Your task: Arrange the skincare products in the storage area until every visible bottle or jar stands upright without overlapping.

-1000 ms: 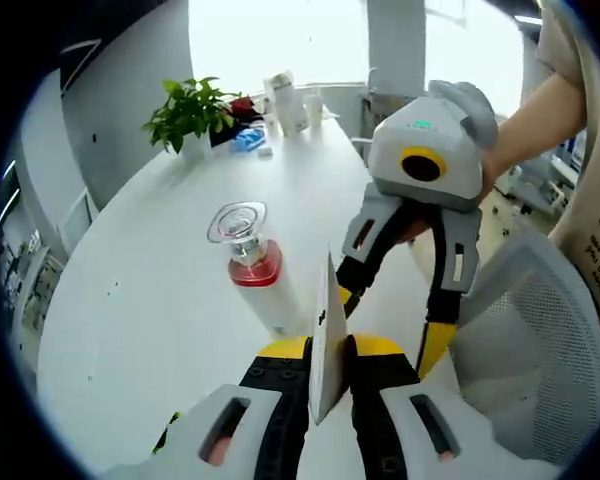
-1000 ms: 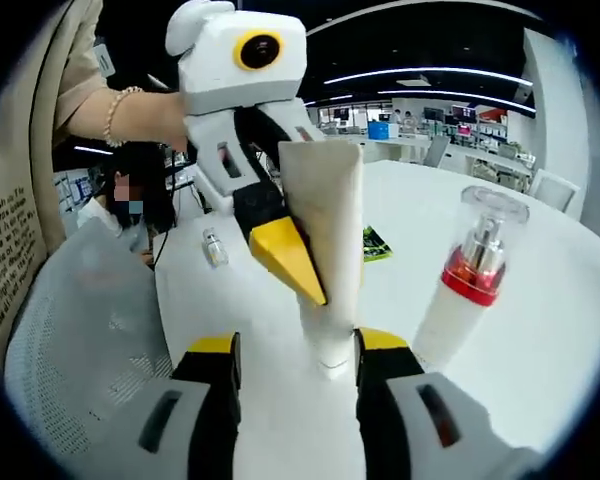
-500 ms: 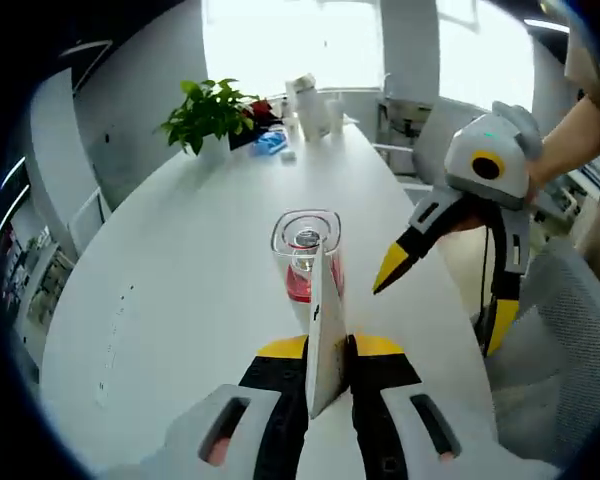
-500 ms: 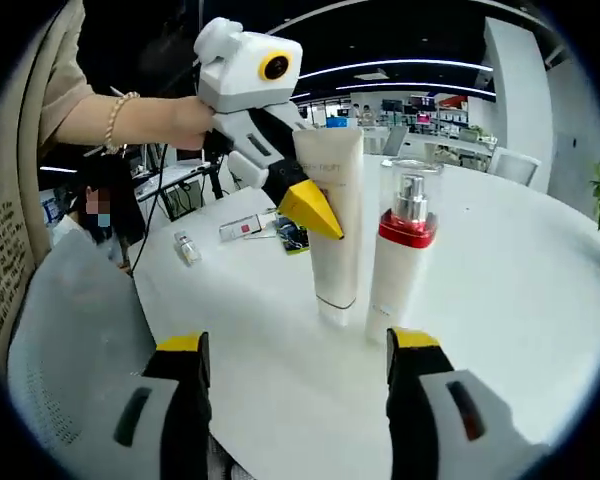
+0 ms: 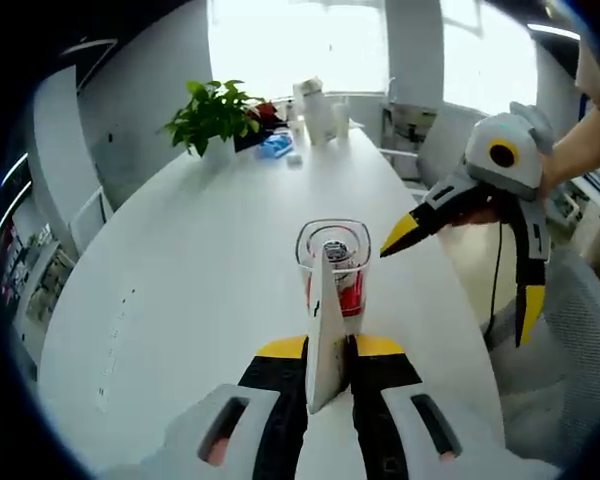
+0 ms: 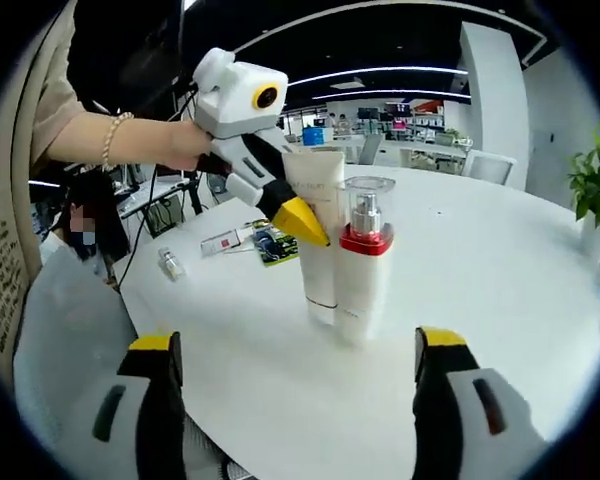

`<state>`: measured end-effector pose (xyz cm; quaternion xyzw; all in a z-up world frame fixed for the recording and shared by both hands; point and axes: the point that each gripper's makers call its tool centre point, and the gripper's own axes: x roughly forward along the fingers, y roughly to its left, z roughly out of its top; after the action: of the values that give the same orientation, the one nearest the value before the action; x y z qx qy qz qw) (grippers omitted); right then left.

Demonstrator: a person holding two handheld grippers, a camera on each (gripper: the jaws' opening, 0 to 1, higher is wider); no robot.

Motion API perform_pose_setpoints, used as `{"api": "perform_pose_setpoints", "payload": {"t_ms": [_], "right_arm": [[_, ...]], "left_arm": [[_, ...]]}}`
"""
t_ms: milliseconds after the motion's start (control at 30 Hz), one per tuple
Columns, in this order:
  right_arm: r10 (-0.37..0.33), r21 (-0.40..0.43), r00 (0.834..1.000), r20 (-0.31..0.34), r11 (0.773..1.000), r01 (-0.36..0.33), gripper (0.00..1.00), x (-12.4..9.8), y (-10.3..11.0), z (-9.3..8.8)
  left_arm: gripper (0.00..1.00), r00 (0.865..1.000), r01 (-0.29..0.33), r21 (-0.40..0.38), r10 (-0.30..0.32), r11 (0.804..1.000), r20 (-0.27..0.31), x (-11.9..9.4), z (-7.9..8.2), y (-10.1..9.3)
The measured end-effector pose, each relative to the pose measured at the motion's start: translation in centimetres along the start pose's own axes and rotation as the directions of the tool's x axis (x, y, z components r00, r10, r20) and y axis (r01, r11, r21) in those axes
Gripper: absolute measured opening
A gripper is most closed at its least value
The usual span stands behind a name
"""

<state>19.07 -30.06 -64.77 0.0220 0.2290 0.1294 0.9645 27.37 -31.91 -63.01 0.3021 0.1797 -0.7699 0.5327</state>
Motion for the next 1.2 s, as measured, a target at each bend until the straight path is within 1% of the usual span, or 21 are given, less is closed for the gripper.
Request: {"api": "perform_pose_setpoints", "payload": {"t_ms": [400,533,600,700,800,867,900,1000,1033,1133,1200], "right_arm": [[-0.007,-0.006,1.0,0.004,1.0,0.007,1.0,-0.2,-0.1,0.6],[-0.006,0.003,1.0,0.008,1.0,0.006,1.0,-0.3,0.1,0.7],[-0.008,-0.004,1.0,0.003,1.0,0.008,1.0,-0.4,0.2,0.8],[-0.004,-0.007,1.0,0.004,1.0,0.005,1.0,-0.4,0.6,1.1],[0.003,-0.009,1.0,0.005,1.0,-0.003,1.0,-0.3,1.1,1.3],[0.005,-0.014,1.0,0.003,1.0,-0.005,1.0,-0.2,1.4,1.4],[0.003,-0.016,1.0,-0.001,1.0,-0.003,1.0,-0.2,1.5,1.5],[0.001,-0.019,1.0,-0.006,1.0,-0.001,1.0,-0.2,1.8,1.7],[-0.001,-0.021,1.0,-0.004,1.0,0.0,1.0,-0.2,1.8,1.8],[-0.003,-0.014,1.0,0.006,1.0,0.003,1.0,-0.3,2.1,2.4],[-0.002,-0.008,1.0,0.014,1.0,0.002,1.0,-0.4,2.3,2.8]], "left_arm": [[0.14,1.0,0.005,-0.004,-0.005,1.0,0.004,0.0,-0.1,0.0],[0.27,1.0,-0.003,-0.02,0.003,1.0,0.014,-0.3,-0.1,0.0],[0.29,1.0,-0.019,-0.019,0.019,1.0,0.013,-0.6,-0.1,0.2],[0.34,0.999,-0.029,-0.041,0.029,0.999,0.021,-1.3,-0.1,0.2],[0.43,0.998,-0.058,-0.066,0.06,0.996,0.031,-2.2,-0.2,0.2],[0.5,0.997,-0.074,-0.077,0.077,0.994,0.031,-2.9,-0.5,0.1],[0.52,0.996,-0.083,-0.075,0.085,0.994,0.028,-3.1,-0.6,0.0],[0.54,0.995,-0.092,-0.091,0.094,0.992,0.019,-4.1,-1.1,-0.6],[0.56,0.995,-0.095,-0.101,0.097,0.99,0.018,-4.3,-1.2,-0.7],[0.65,0.991,-0.129,-0.129,0.132,0.983,0.016,-5.4,-1.7,-1.1],[0.67,0.99,-0.138,-0.147,0.142,0.98,0.016,-6.0,-1.9,-1.4]]}}
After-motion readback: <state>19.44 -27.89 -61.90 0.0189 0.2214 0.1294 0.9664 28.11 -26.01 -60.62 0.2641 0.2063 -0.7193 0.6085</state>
